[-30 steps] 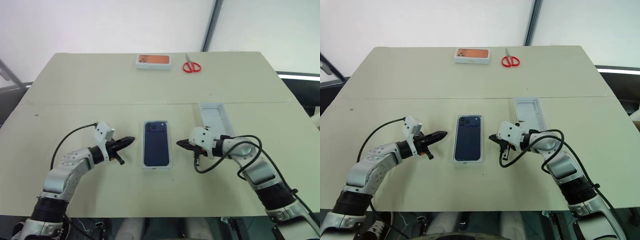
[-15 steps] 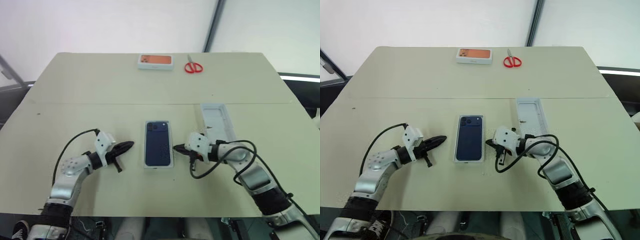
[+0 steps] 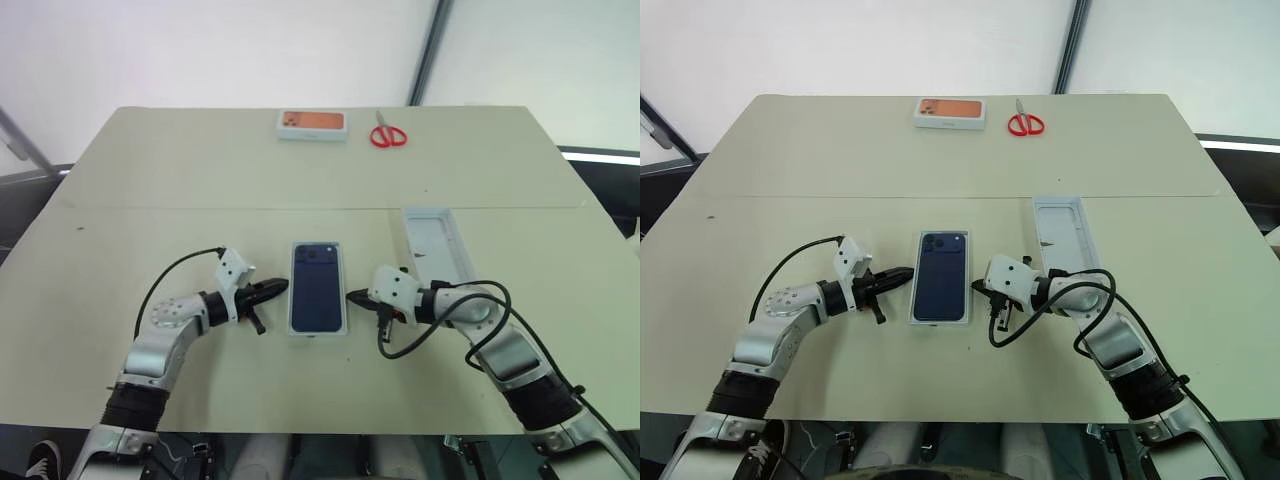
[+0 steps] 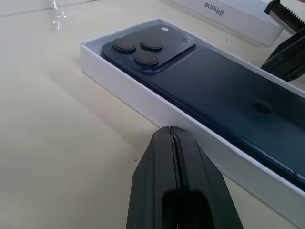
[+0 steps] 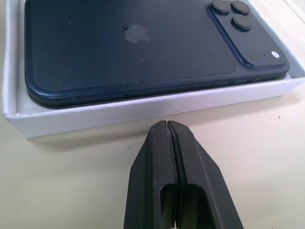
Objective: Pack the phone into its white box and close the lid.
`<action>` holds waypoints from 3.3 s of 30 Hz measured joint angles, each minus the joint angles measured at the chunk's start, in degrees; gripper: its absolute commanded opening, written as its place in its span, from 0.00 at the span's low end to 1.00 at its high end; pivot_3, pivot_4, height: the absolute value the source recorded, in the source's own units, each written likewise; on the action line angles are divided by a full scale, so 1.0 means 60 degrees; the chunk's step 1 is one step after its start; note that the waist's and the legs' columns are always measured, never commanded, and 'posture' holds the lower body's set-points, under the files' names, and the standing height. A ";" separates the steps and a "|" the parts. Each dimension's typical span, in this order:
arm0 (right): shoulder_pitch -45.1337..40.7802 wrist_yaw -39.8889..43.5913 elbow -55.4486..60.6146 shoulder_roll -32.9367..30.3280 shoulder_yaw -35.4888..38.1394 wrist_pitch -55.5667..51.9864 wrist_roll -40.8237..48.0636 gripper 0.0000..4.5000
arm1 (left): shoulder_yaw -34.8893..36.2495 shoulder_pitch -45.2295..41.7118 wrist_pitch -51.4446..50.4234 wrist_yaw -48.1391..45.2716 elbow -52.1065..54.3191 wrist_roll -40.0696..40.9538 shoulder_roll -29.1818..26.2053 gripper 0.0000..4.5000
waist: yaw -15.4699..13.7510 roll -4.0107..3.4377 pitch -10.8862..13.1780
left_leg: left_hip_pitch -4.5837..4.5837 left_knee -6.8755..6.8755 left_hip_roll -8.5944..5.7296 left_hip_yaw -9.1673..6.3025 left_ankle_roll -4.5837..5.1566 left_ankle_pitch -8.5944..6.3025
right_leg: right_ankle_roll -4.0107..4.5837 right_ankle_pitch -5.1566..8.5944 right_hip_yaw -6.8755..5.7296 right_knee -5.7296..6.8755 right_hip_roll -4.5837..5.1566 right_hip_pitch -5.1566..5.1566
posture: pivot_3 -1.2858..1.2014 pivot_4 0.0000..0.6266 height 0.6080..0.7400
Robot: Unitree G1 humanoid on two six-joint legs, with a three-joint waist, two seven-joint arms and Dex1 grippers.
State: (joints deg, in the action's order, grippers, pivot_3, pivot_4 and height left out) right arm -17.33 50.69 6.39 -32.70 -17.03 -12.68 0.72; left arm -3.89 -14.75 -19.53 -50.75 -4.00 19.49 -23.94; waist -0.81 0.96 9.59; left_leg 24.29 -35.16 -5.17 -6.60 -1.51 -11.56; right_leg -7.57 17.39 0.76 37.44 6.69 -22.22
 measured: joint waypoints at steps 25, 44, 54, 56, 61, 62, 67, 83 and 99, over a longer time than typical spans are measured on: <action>0.0829 0.0068 -0.0021 -0.1318 0.1523 0.0153 0.0043 0.00 | -0.1274 -0.0812 -0.0346 -0.0374 -0.0212 -0.0515 0.1385 0.00 | 0.0000 -0.0005 -0.0003 | -0.0004 -0.0011 -0.0004 -0.0006 0.0006 -0.0001 | -0.0003 -0.0001 -0.0012 -0.0012 0.0004 0.0061 | 0.52 0.24 1.00; 0.1157 0.0385 0.0248 -0.1581 0.1819 -0.0152 0.0251 0.00 | -0.1348 -0.1041 0.0218 -0.0068 -0.0754 -0.0884 0.1926 0.00 | 0.0014 -0.0004 -0.0003 | -0.0053 -0.0010 -0.0003 -0.0016 0.0022 -0.0014 | -0.0008 0.0002 -0.0030 -0.0047 0.0007 0.0128 | 0.52 0.24 1.00; 0.1154 0.0527 0.0348 -0.1710 0.1846 -0.0274 0.0300 0.00 | -0.1301 -0.1332 0.0245 -0.0130 -0.1081 -0.0868 0.1799 0.00 | 0.0015 -0.0004 -0.0003 | -0.0055 -0.0011 -0.0003 -0.0016 0.0022 -0.0014 | -0.0008 0.0002 -0.0030 -0.0046 0.0007 0.0130 | 0.52 0.24 1.00; 0.1154 0.0520 0.0355 -0.1726 0.1844 -0.0243 0.0274 0.00 | -0.1290 -0.1329 0.0246 -0.0117 -0.1082 -0.0870 0.1817 0.00 | 0.0012 -0.0005 -0.0002 | -0.0054 -0.0009 -0.0003 -0.0016 0.0022 -0.0013 | -0.0008 0.0002 -0.0030 -0.0046 0.0007 0.0129 | 0.52 0.24 1.00; 0.1147 0.0581 0.0401 -0.1837 0.1844 -0.0198 0.0282 0.00 | -0.1295 -0.1259 0.0203 -0.0063 -0.0966 -0.0868 0.1829 0.00 | 0.0012 -0.0004 -0.0002 | -0.0054 -0.0010 -0.0004 -0.0015 0.0022 -0.0014 | -0.0008 0.0002 -0.0030 -0.0046 0.0007 0.0128 | 0.52 0.24 1.00; 0.1142 0.0588 0.0401 -0.1854 0.1844 -0.0191 0.0280 0.00 | -0.1294 -0.1244 0.0189 -0.0056 -0.0940 -0.0867 0.1827 0.00 | 0.0013 -0.0004 -0.0002 | -0.0054 -0.0009 -0.0003 -0.0015 0.0022 -0.0014 | -0.0008 0.0002 -0.0029 -0.0046 0.0008 0.0128 | 0.52 0.24 1.00; 0.1144 0.0712 0.0601 -0.2055 0.1862 -0.0196 0.0323 0.00 | -0.1296 -0.1220 0.0176 -0.0059 -0.0886 -0.0863 0.1782 0.00 | 0.0015 -0.0004 0.0000 | -0.0052 -0.0009 -0.0003 -0.0015 0.0022 -0.0014 | -0.0008 0.0002 -0.0029 -0.0046 0.0007 0.0125 | 0.52 0.24 1.00; -0.0336 0.0393 0.1965 -0.2322 0.3070 -0.4516 0.2424 0.42 | -0.0722 -0.1029 -0.0060 -0.0017 -0.0112 -0.0575 0.0825 0.06 | 0.0017 -0.0009 0.0013 | -0.0008 -0.0006 0.0003 -0.0014 0.0022 -0.0013 | -0.0005 0.0001 -0.0025 -0.0043 0.0010 0.0077 | 0.52 0.24 1.00; -0.2006 -0.2592 0.1481 -0.1218 0.3054 -1.0105 0.2765 1.00 | 0.0539 -0.1062 -0.0665 -0.2172 0.0737 0.1456 -0.1192 0.99 | 0.0073 -0.0021 0.0020 | 0.0035 0.0003 0.0004 0.0004 0.0014 -0.0006 | -0.0002 -0.0001 0.0001 -0.0013 0.0010 0.0002 | 0.52 0.24 1.00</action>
State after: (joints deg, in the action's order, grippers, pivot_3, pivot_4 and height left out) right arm -29.36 35.14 15.28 -40.01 1.29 -73.31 17.31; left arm -0.66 -21.12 -23.52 -63.78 0.42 28.23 -31.10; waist -0.38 0.84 9.71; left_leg 24.49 -35.14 -5.15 -6.58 -1.42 -11.60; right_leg -7.58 17.38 0.77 37.37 6.75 -22.21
